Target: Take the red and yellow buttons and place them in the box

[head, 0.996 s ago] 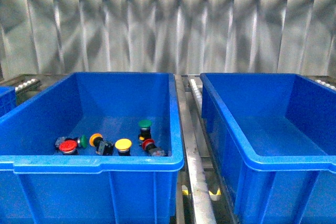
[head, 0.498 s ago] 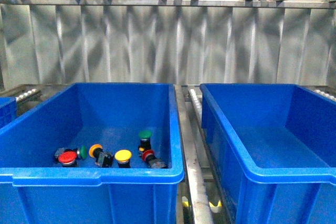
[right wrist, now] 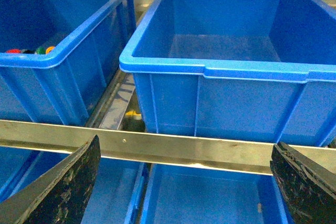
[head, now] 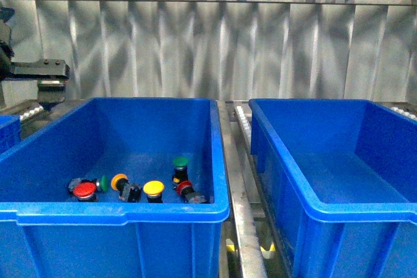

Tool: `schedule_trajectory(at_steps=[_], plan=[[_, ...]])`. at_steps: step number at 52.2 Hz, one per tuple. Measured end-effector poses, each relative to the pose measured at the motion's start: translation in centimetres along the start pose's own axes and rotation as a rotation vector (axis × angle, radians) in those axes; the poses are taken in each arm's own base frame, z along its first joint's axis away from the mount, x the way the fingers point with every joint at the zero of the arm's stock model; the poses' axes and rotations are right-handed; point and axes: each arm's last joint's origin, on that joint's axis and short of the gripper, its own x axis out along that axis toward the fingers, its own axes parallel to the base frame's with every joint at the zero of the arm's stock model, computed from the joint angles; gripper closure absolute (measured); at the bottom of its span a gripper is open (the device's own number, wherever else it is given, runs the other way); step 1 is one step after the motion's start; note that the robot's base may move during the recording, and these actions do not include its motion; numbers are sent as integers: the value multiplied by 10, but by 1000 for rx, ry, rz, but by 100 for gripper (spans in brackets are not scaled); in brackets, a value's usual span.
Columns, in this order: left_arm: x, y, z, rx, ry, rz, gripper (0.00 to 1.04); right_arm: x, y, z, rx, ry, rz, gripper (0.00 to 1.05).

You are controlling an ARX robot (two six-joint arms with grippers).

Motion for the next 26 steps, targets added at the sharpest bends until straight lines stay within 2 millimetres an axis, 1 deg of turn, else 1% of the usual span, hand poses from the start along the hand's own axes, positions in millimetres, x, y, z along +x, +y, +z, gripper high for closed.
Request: schedule_trajectory(at_steps=[4, 14, 19, 26], plan=[[15, -10, -2, 1, 40, -16, 8, 0, 0, 0, 0, 0, 0, 7], [42, -36, -17, 43, 99, -51, 8, 0, 0, 0, 0, 0, 0, 7], [54, -45, -25, 58, 142, -53, 8, 0, 0, 0, 0, 0, 0, 7], [70, -52, -33, 60, 184, -68, 8, 0, 0, 0, 0, 0, 0, 7]])
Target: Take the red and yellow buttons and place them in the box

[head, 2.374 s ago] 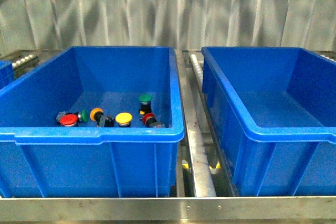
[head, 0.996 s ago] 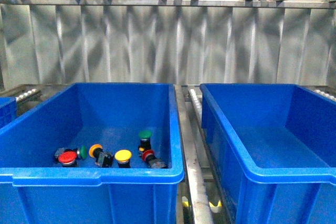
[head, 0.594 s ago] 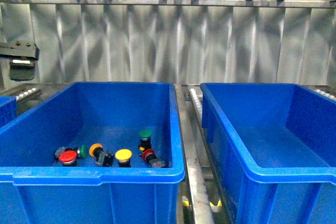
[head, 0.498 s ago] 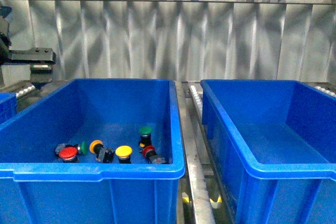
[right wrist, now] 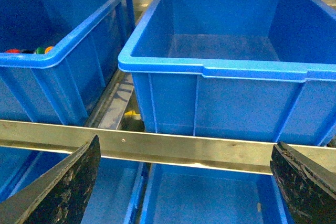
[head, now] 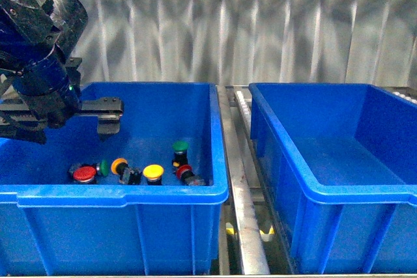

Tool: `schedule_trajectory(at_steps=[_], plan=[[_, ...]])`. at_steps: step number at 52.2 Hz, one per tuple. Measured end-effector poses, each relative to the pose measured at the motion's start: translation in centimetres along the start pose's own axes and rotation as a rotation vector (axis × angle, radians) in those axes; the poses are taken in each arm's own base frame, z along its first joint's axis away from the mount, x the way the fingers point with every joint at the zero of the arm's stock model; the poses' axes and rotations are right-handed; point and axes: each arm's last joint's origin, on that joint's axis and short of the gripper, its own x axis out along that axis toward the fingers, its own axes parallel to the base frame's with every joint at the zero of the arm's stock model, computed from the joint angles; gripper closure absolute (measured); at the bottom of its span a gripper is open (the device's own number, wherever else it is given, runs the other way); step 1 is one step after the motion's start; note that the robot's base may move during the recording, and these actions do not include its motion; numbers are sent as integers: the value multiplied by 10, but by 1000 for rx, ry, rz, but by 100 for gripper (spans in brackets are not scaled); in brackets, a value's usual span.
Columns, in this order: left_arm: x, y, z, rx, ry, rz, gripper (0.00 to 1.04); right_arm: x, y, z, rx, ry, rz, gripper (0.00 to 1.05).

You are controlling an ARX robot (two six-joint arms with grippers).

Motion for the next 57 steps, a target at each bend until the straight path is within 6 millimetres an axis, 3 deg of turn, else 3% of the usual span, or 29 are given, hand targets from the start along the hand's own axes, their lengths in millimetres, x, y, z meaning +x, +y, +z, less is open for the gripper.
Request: schedule_trajectory(at_steps=[34, 57], plan=[[71, 2, -11, -38, 138, 31, 8, 0, 0, 0, 0, 0, 0, 7], [93, 2, -16, -34, 164, 45, 8, 0, 0, 0, 0, 0, 0, 7]])
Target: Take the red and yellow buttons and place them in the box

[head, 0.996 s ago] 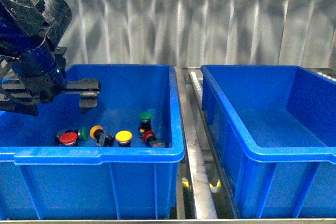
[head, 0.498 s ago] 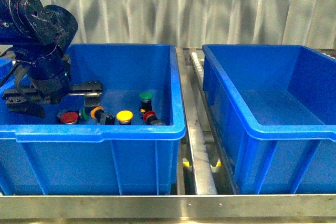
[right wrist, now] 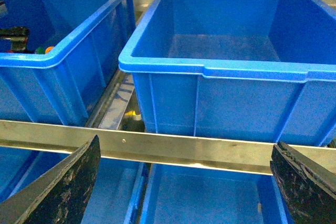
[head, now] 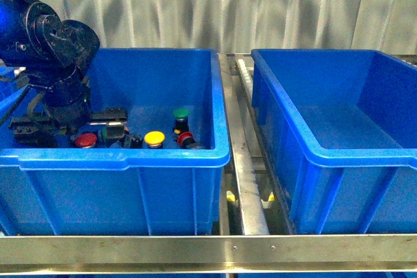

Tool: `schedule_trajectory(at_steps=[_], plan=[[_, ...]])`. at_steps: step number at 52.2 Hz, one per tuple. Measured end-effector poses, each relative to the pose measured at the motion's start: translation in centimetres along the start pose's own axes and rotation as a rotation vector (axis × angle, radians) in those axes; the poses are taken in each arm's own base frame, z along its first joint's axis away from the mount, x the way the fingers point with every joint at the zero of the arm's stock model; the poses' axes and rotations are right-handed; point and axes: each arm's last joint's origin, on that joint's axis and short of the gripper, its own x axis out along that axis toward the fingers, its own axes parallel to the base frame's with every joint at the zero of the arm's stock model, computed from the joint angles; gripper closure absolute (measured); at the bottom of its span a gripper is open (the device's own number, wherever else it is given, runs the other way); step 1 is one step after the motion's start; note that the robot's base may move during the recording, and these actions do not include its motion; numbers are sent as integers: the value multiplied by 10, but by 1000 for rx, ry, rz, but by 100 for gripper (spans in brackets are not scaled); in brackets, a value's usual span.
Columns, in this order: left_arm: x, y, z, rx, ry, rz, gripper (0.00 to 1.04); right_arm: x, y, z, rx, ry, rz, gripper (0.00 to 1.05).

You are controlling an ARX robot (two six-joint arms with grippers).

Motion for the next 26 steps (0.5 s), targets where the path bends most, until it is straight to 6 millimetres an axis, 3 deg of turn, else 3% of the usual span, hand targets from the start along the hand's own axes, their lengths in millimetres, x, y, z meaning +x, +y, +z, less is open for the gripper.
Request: schedule_trajectory(at_steps=[16, 26], plan=[[7, -2, 2, 17, -4, 5, 8, 0, 0, 0, 0, 0, 0, 7], [14, -2, 0, 32, 6, 30, 35, 0, 0, 0, 0, 0, 0, 7]])
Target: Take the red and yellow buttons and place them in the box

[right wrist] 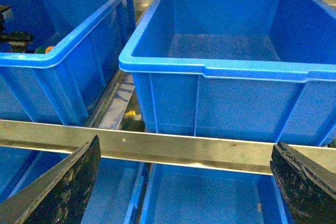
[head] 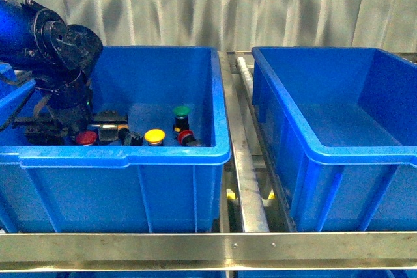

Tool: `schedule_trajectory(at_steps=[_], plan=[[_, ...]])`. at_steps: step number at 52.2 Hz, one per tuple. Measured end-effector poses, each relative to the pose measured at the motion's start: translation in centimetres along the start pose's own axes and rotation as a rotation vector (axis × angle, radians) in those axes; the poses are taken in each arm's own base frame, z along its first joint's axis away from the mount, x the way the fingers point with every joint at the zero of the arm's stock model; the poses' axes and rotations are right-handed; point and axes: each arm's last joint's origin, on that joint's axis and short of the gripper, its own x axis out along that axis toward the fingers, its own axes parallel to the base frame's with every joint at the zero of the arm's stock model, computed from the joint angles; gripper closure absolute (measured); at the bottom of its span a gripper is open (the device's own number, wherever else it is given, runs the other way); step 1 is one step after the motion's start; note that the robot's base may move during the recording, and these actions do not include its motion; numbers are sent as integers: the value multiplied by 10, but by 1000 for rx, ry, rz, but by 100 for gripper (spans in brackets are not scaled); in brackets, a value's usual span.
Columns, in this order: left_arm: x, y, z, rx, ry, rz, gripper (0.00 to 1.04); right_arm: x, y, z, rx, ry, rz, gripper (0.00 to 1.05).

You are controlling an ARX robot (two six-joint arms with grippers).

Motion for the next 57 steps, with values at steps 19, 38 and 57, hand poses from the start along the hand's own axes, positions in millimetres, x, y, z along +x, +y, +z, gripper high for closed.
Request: schedule_trajectory(at_steps=[19, 38, 57], plan=[[0, -6, 0, 23, -34, 10, 73, 0, 0, 0, 0, 0, 0, 7], [-73, 2, 7, 29, -200, -143, 73, 0, 0, 0, 0, 0, 0, 7], [-171, 43, -22, -47, -367, -492, 73, 0, 0, 0, 0, 0, 0, 7]])
